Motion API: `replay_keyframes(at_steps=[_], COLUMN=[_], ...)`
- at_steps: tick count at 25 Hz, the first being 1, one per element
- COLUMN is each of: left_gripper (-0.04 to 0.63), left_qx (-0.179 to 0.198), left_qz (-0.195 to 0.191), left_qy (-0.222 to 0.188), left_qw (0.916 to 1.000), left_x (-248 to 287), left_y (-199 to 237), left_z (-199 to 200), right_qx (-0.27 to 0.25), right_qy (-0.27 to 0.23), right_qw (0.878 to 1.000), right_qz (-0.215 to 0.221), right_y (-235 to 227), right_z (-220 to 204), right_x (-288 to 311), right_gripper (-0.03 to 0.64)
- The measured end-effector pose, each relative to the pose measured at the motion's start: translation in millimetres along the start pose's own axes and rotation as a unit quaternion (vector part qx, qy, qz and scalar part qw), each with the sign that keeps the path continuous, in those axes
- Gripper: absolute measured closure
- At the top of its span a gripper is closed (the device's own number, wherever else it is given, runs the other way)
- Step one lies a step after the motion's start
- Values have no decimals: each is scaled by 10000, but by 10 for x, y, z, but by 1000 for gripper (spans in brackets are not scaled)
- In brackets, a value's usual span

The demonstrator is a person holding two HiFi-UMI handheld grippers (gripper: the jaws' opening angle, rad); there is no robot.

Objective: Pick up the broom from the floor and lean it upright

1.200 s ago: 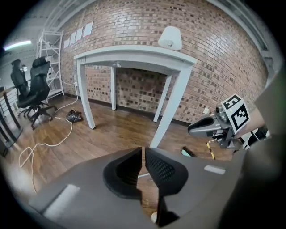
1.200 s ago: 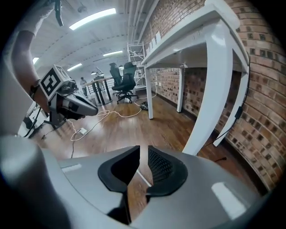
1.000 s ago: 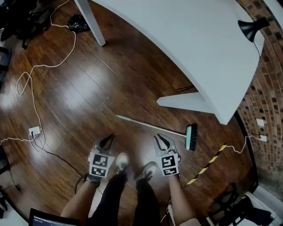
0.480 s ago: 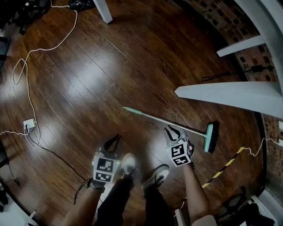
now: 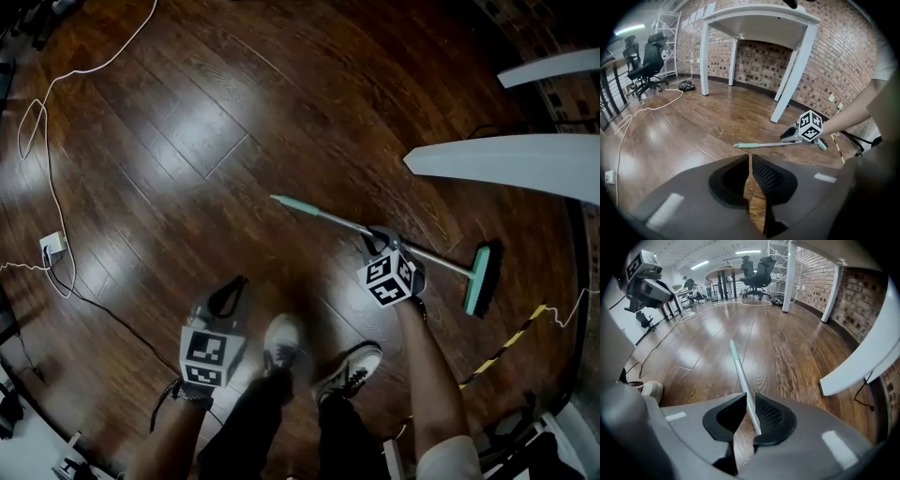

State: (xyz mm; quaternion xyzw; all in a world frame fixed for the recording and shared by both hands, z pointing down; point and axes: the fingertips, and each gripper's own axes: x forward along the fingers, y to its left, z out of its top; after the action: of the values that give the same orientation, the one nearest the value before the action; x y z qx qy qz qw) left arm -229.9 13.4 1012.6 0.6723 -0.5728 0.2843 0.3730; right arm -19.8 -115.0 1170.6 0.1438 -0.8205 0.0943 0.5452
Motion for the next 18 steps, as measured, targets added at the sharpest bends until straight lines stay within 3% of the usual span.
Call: replay_keyframes(at_steps=[6,18], left_gripper=[572,574], left_qx=[-587,-522], left_qz=[125,-58], left_qy=[31,98], left_qw=[9982,9986], left_x=[47,139], left_y=[146,-6], left_z=[-258,-256], right_qx=[-459,-1140], right_qy=[335,604], right_qw=[9981,9908], right_qz=[247,405], right_y=[29,64], right_z=[-56,-42], right_x=[367,409], right_gripper=[545,528])
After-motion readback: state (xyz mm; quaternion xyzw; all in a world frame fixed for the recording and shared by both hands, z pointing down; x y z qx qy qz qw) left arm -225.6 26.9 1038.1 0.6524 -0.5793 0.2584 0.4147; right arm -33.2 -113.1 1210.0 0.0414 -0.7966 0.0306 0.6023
